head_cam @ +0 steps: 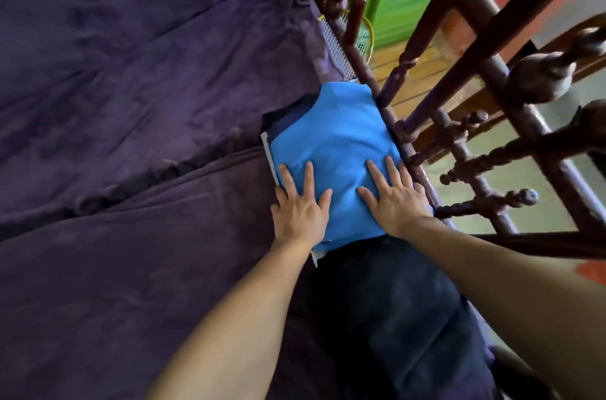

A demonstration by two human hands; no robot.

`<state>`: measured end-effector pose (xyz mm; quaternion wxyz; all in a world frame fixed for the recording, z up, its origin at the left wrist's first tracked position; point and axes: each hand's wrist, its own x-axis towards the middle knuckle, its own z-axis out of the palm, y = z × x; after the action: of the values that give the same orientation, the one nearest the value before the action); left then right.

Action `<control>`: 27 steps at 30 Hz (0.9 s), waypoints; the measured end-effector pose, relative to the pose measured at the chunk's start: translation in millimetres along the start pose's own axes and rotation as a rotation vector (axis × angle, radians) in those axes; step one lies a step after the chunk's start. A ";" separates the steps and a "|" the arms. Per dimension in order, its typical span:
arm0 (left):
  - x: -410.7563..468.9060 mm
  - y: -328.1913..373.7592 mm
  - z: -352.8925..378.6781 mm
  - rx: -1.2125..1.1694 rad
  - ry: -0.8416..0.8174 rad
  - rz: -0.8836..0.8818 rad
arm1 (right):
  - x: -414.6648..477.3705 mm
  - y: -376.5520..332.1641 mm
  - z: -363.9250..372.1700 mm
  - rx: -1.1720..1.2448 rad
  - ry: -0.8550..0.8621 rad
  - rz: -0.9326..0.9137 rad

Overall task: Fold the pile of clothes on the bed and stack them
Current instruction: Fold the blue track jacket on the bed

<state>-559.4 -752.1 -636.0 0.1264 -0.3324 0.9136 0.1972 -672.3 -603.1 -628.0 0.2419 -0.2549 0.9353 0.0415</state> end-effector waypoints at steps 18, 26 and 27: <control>-320.2 -70.9 -37.6 -0.052 -0.262 -0.158 | -253.1 -5.2 -21.7 -0.101 -0.214 -0.252; -459.6 -172.8 -71.2 -0.173 -0.098 -0.340 | -347.9 -121.7 -34.8 -0.202 -0.160 -0.521; -473.3 -188.8 -78.0 -0.187 -0.062 -0.365 | -358.0 -141.9 -35.6 -0.222 -0.140 -0.562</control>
<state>-89.5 -655.3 -447.3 0.1566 -0.4964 0.8117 0.2650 -347.6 -569.7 -420.7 0.2783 -0.5251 0.7990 0.0922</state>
